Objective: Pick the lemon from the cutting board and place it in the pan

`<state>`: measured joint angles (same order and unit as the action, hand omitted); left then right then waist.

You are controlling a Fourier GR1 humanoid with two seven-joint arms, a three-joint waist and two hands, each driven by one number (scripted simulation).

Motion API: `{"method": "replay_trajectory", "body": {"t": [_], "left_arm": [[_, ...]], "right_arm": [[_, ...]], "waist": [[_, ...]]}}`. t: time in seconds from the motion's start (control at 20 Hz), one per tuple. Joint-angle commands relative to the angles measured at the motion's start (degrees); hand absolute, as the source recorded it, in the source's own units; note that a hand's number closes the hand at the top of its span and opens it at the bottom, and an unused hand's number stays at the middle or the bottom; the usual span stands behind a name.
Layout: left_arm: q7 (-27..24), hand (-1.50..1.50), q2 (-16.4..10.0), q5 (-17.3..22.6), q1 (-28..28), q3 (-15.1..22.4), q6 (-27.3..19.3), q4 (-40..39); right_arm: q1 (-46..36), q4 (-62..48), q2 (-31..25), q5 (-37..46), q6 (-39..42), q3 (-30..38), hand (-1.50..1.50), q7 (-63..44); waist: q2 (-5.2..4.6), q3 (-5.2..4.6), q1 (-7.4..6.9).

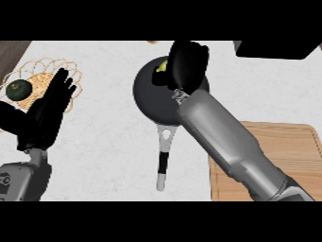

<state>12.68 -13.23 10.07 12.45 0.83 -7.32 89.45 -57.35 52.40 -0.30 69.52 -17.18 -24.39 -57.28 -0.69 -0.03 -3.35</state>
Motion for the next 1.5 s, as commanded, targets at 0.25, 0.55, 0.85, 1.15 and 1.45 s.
{"method": "replay_trajectory", "body": {"t": [0.25,0.55,0.85,1.15,1.45], "left_arm": [[2.2,0.0,-0.4,0.4,-0.5,-1.0,0.3,2.2],[0.9,0.0,-0.4,-0.4,1.8,-1.3,0.5,-0.1],[0.4,0.0,0.0,-0.3,1.8,-1.7,0.9,-0.7],[1.1,0.0,1.0,-1.4,0.5,-0.9,-0.5,1.0],[0.6,0.0,0.4,0.1,-4.6,-2.1,1.0,2.8]], "right_arm": [[-3.2,-20.7,0.3,-9.7,-18.3,1.0,1.5,9.0],[-0.8,-26.5,0.3,-16.6,-20.8,7.1,-1.5,7.6],[0.0,-30.4,0.3,-26.5,-22.6,9.1,-1.5,19.1],[4.1,-23.6,0.3,-32.1,-34.9,11.7,-1.5,30.3],[14.0,-8.5,0.3,-43.4,-37.1,15.2,-1.5,39.6]], "waist": [[-0.28,0.04,-0.4],[-0.79,0.1,-0.1],[-0.71,0.12,-0.88],[-0.15,0.19,0.5],[0.97,0.14,2.68]]}}
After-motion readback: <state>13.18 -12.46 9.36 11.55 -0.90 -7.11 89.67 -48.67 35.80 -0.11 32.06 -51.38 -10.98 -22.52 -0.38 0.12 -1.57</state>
